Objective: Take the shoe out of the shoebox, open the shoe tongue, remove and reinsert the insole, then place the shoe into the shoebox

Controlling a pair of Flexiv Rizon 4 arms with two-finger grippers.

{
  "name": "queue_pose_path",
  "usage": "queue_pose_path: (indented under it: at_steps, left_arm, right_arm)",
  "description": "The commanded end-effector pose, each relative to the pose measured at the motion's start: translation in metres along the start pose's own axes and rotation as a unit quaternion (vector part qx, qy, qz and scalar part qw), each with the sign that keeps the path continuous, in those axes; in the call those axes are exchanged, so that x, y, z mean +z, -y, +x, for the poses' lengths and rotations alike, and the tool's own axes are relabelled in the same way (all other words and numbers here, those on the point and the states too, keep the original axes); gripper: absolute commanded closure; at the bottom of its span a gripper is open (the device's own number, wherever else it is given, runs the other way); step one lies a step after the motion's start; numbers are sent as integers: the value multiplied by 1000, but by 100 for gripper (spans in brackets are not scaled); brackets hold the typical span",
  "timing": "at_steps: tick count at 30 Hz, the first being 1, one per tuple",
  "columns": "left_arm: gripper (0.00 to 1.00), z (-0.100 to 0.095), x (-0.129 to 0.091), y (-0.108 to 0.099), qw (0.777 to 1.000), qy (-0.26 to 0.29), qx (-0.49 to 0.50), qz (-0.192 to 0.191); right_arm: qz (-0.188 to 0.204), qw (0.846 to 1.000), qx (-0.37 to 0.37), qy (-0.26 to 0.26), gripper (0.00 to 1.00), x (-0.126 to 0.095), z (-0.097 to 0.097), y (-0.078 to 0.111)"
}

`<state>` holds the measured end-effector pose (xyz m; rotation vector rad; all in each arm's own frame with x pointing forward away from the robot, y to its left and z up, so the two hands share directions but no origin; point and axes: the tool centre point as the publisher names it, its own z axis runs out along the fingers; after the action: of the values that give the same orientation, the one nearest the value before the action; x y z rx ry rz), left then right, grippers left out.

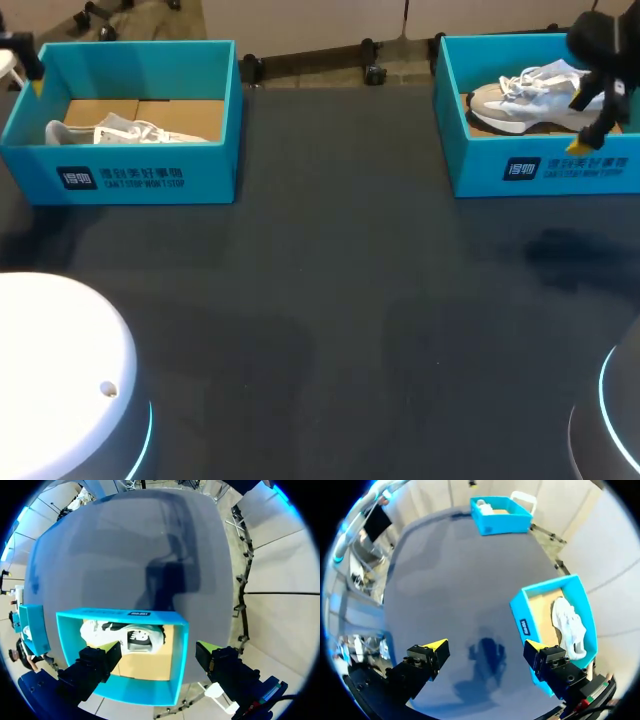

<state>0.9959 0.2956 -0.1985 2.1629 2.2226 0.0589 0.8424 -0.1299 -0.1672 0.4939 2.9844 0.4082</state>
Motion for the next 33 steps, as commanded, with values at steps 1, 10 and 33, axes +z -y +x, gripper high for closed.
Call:
queue_pose_path:
  at_steps: [1, 10, 33]
  left_arm:
    - [0, 3, 1, 10, 1000, 2, 2, -9]
    - [0, 3, 1, 10, 1000, 2, 2, -9]
    - [0, -8, -2, 39, 998, 9, -64, 18]
  right_arm:
    - [-6, 999, 50, 16, 0, 3, -14, 0]
    - [-37, 989, 127, 72, 0, 2, -25, 4]
    - [-9, 884, 435, 171, 0, 7, -62, 31]
